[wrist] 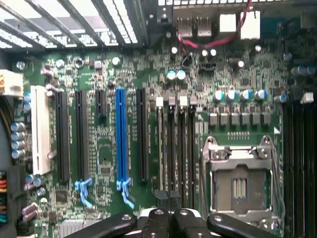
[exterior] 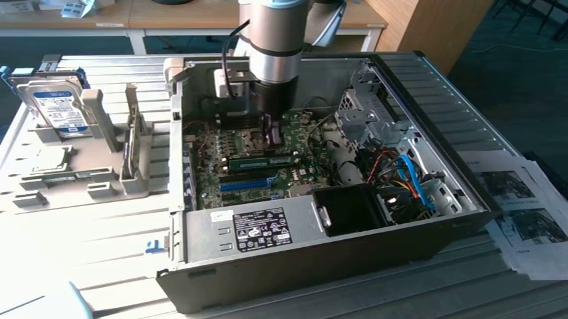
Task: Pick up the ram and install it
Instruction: 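Press down the ram until it locks into place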
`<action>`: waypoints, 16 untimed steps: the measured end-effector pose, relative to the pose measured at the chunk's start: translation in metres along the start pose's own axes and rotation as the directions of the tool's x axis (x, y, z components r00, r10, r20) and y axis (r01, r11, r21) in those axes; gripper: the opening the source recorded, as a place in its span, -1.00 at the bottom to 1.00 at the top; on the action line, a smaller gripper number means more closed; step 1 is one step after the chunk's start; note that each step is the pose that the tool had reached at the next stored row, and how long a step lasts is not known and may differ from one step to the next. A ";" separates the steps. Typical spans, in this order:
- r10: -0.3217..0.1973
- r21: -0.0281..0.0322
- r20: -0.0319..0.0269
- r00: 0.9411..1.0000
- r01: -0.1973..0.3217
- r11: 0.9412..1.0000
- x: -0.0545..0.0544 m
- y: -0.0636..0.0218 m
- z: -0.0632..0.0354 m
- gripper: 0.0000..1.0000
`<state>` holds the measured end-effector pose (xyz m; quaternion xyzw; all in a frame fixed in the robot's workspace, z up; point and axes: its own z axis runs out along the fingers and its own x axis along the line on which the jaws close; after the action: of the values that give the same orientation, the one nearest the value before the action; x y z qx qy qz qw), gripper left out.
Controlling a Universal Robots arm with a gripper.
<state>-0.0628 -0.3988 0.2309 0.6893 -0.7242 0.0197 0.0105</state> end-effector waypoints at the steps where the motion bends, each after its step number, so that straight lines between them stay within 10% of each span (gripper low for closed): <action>1: 0.000 0.000 0.000 1.000 0.000 1.000 0.000 0.0021 0.0000 -0.80; 16: 0.000 0.000 -0.001 1.000 0.000 1.000 0.002 0.0208 -0.0002 -0.80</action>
<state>-0.0836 -0.3994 0.2310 0.6892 -0.7242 0.0201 0.0109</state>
